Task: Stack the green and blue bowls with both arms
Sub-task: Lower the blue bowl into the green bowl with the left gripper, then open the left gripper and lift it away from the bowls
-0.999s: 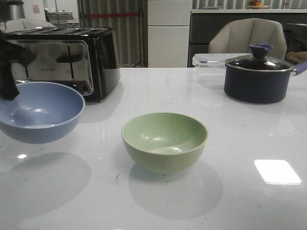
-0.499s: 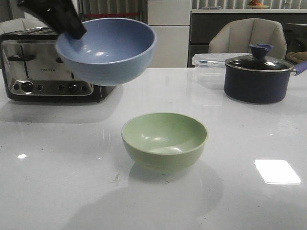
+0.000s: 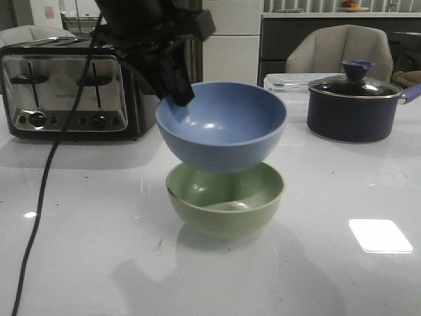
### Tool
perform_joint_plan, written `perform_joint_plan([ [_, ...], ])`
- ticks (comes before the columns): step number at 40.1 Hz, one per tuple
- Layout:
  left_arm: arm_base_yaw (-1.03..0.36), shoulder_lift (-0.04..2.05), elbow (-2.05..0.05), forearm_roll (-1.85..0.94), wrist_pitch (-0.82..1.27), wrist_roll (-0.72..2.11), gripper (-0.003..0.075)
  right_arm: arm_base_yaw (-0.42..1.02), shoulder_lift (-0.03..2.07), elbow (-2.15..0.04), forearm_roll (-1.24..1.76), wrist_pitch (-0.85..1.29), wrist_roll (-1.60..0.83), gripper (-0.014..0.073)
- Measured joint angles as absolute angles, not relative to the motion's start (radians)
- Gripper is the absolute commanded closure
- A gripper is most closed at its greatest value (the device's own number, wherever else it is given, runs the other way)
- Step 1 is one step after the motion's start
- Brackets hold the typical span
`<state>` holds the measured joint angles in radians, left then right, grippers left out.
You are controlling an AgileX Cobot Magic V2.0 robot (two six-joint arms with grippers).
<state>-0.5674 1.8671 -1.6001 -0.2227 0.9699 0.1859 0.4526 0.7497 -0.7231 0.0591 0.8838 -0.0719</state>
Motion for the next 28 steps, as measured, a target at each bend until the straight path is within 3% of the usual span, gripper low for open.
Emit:
perform_joint_plan([
  [14, -0.568, 1.974, -1.600, -0.223, 0.960, 0.186, 0.0608, 0.453, 0.750, -0.723, 0.059, 0.884, -0.072, 0.0202],
  [18, -0.568, 1.981, -1.602, -0.223, 0.956, 0.186, 0.0502, 0.453, 0.750, -0.723, 0.059, 0.884, -0.072, 0.0202],
  [24, -0.568, 1.981, -1.605, -0.232, 0.947, 0.186, 0.0265, 0.453, 0.750, -0.723, 0.059, 0.884, -0.072, 0.0202],
  [28, -0.568, 1.981, -1.610, -0.234, 0.946, 0.186, 0.0243, 0.453, 0.750, -0.723, 0.059, 0.884, -0.072, 0.0202],
])
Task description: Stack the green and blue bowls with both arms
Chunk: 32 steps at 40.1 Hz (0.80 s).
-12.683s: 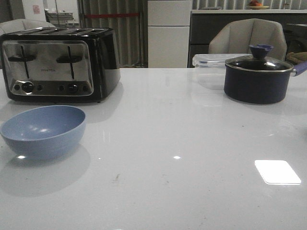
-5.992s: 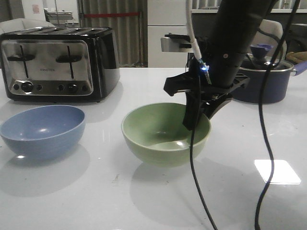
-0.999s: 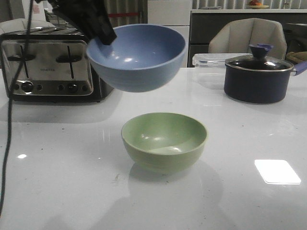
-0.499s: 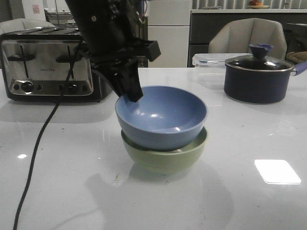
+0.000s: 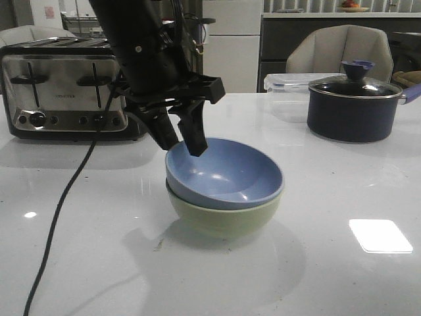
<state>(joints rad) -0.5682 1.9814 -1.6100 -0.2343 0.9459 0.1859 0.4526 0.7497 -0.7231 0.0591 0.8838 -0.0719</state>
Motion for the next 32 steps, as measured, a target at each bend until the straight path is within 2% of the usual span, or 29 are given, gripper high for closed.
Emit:
perform_joint_plan([
  [8, -0.568, 1.935, -1.620, -0.234, 0.946, 0.186, 0.0244, 0.453, 0.750, -0.723, 0.059, 0.884, -0.072, 0.0202],
  [16, -0.568, 1.742, -1.579, -0.234, 0.946, 0.200, 0.0244, 0.453, 0.750, -0.723, 0.059, 0.884, -0.072, 0.0202],
  [32, -0.568, 1.266, -1.231, -0.182, 0.930, 0.212, 0.0244, 0.453, 0.750, -0.723, 0.059, 0.884, -0.072, 0.0202],
])
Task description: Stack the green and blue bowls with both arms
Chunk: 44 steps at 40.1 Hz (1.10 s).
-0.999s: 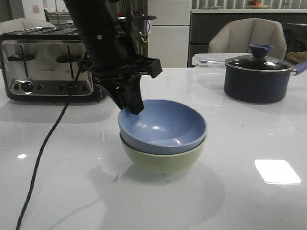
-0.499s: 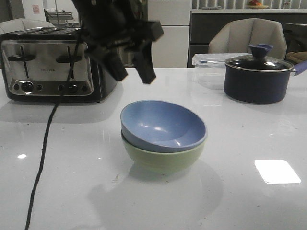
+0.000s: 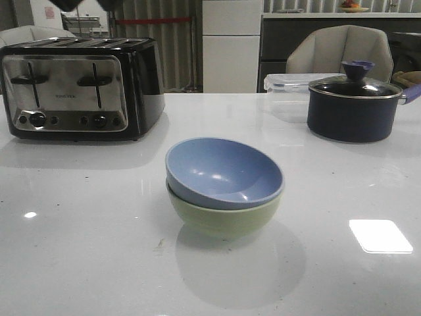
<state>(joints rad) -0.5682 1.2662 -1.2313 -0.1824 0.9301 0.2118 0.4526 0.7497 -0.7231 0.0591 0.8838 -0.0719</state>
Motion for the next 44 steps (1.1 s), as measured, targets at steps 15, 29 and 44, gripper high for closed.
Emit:
perform_joint_plan([
  [15, -0.570, 0.837, -0.890, -0.100, 0.887, 0.200, 0.0244, 0.453, 0.750, -0.723, 0.059, 0.884, -0.072, 0.0202],
  [29, -0.570, 0.641, -0.721, 0.020, 0.858, 0.013, 0.0244, 0.453, 0.750, -0.723, 0.059, 0.884, -0.071, 0.0203],
  [44, -0.570, 0.641, -0.708, 0.024, 0.850, 0.000, 0.0525, 0.453, 0.750, -0.723, 0.059, 0.887, -0.071, 0.0512],
])
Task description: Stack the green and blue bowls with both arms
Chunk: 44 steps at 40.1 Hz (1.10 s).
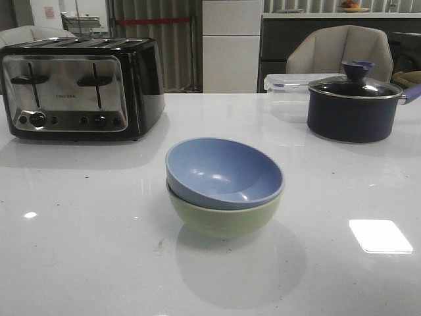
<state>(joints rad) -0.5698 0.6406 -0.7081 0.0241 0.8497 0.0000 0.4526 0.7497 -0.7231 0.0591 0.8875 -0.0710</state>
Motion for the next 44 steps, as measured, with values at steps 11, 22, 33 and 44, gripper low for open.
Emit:
perform_joint_plan([
  [11, -0.570, 0.641, -0.708, 0.024, 0.850, 0.000, 0.0622, 0.453, 0.750, -0.723, 0.059, 0.887, -0.071, 0.0558],
  [22, -0.570, 0.641, -0.708, 0.024, 0.850, 0.000, 0.0622, 0.453, 0.750, -0.723, 0.059, 0.896, -0.071, 0.0558],
  [33, -0.570, 0.618, -0.708, 0.024, 0.850, 0.000, 0.0622, 0.453, 0.750, -0.723, 0.059, 0.898, -0.071, 0.0558],
  [44, -0.391, 0.436, -0.655, 0.042, 0.777, 0.000, 0.0622, 0.453, 0.750, -0.723, 0.059, 0.900, -0.071, 0.0558],
])
